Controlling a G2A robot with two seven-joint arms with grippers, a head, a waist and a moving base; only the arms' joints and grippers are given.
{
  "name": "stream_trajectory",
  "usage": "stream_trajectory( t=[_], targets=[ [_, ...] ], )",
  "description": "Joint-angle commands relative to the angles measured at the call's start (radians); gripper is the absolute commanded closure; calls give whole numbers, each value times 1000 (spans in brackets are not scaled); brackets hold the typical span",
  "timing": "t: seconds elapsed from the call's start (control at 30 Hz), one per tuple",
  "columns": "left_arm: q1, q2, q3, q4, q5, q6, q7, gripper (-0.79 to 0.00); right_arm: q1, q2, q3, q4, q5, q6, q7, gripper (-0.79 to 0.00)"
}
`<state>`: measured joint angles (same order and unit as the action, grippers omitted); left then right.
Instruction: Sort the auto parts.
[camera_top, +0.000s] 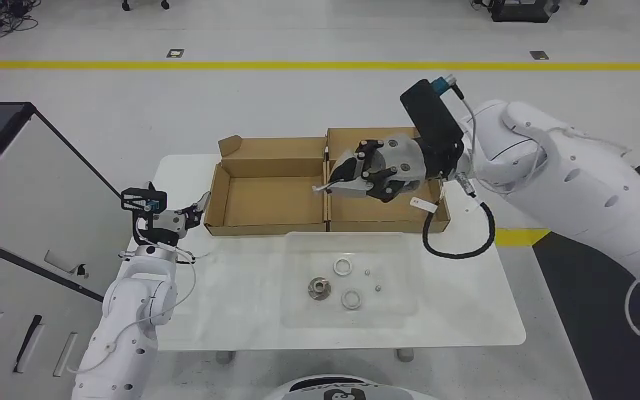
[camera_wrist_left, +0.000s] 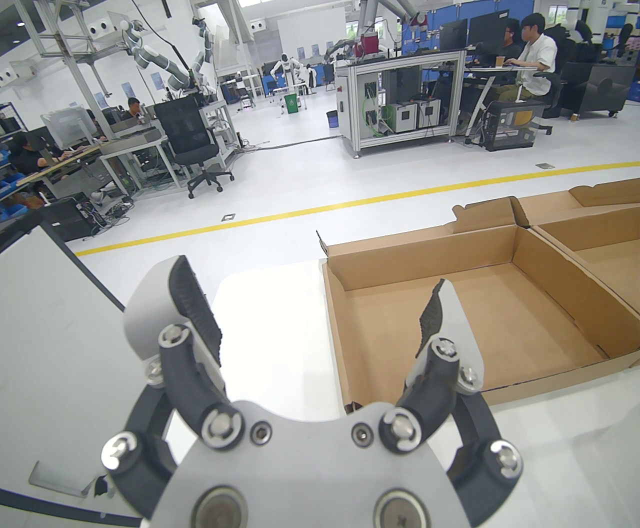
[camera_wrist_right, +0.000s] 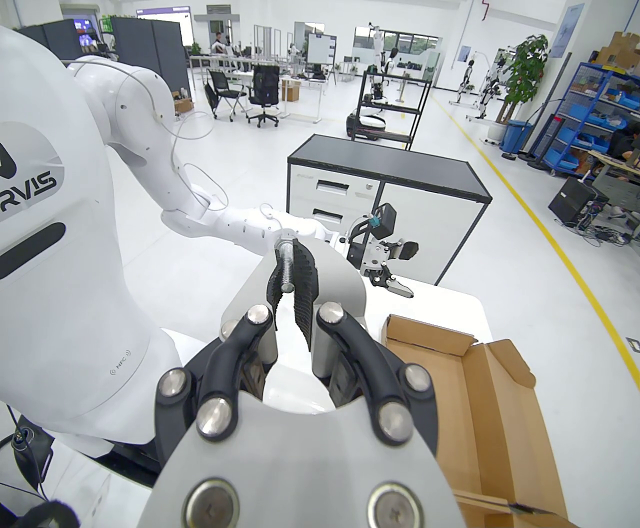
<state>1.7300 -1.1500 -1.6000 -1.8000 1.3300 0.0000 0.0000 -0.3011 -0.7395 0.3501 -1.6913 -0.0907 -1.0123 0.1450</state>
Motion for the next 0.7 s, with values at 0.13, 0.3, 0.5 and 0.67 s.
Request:
stream_trajectory(
  t=[0.13, 0.3, 0.5, 0.67],
  targets=[
    [0, 0, 0, 0, 0, 0, 0, -785, 0, 0, 0, 0, 0, 0, 0, 0],
    [0, 0, 0, 0, 0, 0, 0, -785, 0, 0, 0, 0, 0, 0, 0, 0],
    [0, 0, 0, 0, 0, 0, 0, -785, -26, 0, 44, -36, 10, 0, -65, 0],
    [0, 0, 0, 0, 0, 0, 0, -785, -70, -2, 107, -109, -6, 0, -146, 0]
  ],
)
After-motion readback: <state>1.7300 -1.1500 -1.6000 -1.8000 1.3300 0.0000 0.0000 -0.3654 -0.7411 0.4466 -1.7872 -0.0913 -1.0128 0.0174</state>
